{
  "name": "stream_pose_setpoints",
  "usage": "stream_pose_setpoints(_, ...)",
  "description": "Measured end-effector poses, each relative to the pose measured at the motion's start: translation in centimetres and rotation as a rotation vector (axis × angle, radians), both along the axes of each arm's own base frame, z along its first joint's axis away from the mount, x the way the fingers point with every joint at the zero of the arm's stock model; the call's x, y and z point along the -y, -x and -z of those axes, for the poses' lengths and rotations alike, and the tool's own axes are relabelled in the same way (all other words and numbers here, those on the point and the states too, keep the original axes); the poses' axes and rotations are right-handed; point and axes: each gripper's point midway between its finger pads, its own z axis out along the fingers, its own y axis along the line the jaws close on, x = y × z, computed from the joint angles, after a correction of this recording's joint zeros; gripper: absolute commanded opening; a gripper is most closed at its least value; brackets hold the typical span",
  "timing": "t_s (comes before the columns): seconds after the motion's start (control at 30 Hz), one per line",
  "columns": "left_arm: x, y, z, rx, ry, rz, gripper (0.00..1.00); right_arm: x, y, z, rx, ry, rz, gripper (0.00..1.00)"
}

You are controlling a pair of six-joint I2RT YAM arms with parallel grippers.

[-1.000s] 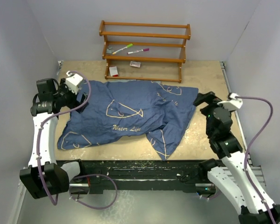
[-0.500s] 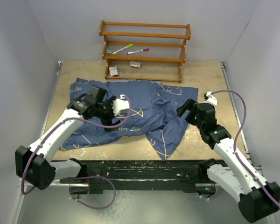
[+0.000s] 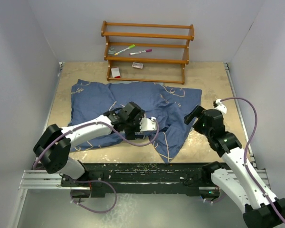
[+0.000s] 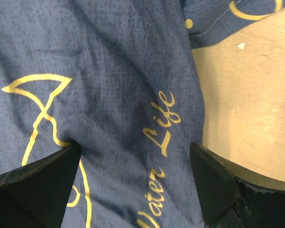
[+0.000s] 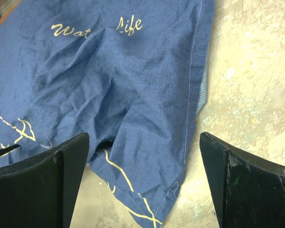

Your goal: Remove the pillowcase from the pillow

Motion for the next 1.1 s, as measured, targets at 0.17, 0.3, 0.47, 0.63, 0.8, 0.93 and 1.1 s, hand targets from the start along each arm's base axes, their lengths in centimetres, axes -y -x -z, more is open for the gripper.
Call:
stream_pose_setpoints(0.17, 0.5, -1.3, 2.1, 0.112, -0.053, 0.023, 0.99, 0.3, -0.1, -0.9, 0.006, 0.009, 0.014, 1.0)
stream_pose_setpoints(0.3, 0.4, -3.0, 4.6, 0.191, -0.122, 0.009, 0.57, 0.3, -0.2, -1.5, 0.016, 0.007, 0.017, 1.0)
stream_pose_setpoints(0.47, 0.4, -5.7, 4.0, 0.323, -0.15, -0.049, 0.0, 0.1, -0.2, -2.1, 0.024, -0.001, 0.009, 1.0)
stream_pose_setpoints(0.63, -0.7, -5.4, 1.1, 0.353, -0.128, -0.08, 0.0, -0.3, -0.4, -3.1, 0.041, -0.013, -0.013, 1.0)
stream_pose_setpoints(0.8, -3.2, -3.4, -6.2, 0.298, -0.06, -0.125, 0.0, -1.0, -0.9, -4.7, 0.074, -0.019, -0.055, 1.0)
stream_pose_setpoints(0.93, -5.3, -4.5, -16.0, 0.229, 0.172, -0.192, 0.0, -3.3, -1.4, -6.3, 0.113, -0.05, -0.164, 1.0)
stream_pose_setpoints(1.1, -10.9, -1.1, -22.1, 0.333, 0.234, -0.205, 0.0, -7.1, -1.4, -11.1, 0.296, -0.043, -0.419, 1.0)
